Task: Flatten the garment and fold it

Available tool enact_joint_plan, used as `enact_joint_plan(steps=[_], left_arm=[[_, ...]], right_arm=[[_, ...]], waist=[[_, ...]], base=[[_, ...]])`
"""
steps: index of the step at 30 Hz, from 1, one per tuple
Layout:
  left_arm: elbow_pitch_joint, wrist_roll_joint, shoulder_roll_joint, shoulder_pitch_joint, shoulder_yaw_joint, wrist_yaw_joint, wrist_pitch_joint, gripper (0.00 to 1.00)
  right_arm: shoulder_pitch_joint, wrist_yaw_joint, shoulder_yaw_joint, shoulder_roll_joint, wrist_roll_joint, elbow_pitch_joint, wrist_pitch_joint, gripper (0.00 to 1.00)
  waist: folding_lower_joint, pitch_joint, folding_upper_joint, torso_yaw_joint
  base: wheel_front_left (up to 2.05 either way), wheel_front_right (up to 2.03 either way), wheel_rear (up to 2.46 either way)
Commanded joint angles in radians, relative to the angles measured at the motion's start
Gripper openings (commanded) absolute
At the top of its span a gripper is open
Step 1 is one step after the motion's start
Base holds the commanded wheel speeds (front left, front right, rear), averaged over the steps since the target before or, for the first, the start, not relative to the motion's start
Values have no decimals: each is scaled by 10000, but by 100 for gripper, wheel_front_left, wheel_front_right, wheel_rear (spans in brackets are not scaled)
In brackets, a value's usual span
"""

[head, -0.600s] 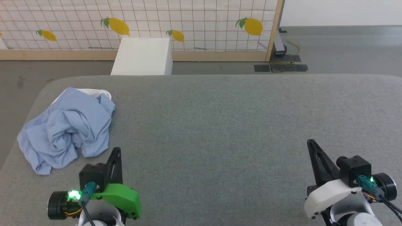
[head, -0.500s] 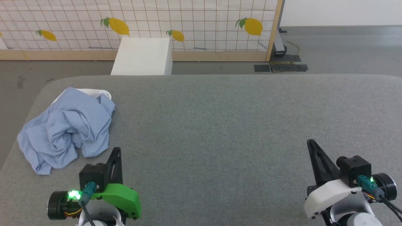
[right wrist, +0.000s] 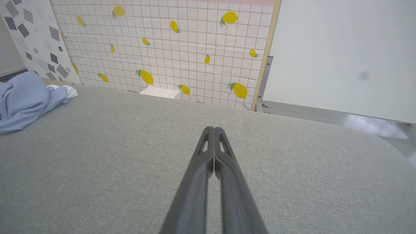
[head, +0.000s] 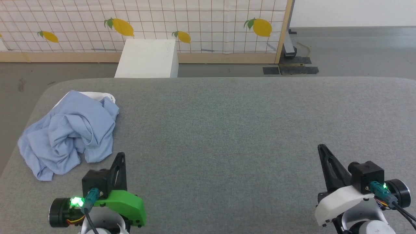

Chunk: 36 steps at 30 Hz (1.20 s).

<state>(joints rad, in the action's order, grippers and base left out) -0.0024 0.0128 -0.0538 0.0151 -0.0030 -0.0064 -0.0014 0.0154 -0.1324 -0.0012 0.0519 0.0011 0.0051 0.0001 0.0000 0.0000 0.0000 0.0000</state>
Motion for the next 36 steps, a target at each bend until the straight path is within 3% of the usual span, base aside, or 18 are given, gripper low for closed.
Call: enact_joint_plan(steps=[1,4,5,36], left_arm=[[24,-128,36,-151,30,64,14,0],[24,-128,36,-151,30,64,14,0],[-3,8,0,3,-5,-2,-5,100],[-232,437,6,208,-101,-36,-540,100]], right_arm=[[-154,17,12,-17,-11,-51,-1,0],[-154,17,12,-17,-11,-51,-1,0],[2,0,-4,0,6,2,-6,100],[-62,4,-635,-2,750,280,-545,100]], waist=[[0,0,0,0],[0,0,0,0],[0,1,0,0],[0,-23,0,-39]], base=[[0,0,0],[0,0,0],[0,0,0],[0,0,0]])
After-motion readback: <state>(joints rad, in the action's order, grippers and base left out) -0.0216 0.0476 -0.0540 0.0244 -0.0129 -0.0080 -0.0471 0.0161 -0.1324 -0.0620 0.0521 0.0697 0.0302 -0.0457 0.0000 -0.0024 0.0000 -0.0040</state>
